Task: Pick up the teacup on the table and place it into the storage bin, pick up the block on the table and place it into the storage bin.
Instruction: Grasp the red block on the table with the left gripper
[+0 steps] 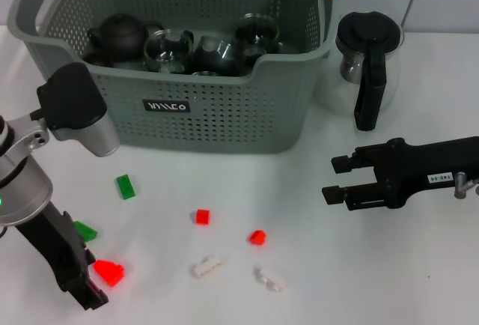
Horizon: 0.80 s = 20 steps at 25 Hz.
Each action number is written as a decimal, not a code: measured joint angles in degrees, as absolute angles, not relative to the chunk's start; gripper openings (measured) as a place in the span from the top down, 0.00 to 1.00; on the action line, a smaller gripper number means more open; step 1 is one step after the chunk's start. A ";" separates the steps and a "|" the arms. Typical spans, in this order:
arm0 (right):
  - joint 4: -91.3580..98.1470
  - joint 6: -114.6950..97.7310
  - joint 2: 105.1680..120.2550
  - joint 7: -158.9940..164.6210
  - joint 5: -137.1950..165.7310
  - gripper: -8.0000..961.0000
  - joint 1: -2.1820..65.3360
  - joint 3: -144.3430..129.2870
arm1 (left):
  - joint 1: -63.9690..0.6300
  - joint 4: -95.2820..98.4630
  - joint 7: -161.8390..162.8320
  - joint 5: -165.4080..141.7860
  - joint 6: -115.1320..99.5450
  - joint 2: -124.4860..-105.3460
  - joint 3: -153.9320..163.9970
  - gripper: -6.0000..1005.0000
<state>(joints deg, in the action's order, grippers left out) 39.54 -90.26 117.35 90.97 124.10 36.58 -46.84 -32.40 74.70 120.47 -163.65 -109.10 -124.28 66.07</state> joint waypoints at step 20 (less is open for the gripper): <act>39.79 -90.08 117.24 90.88 124.10 0.27 36.45 -47.19 | -33.16 70.68 124.10 -163.74 -110.13 -124.28 67.78 0.29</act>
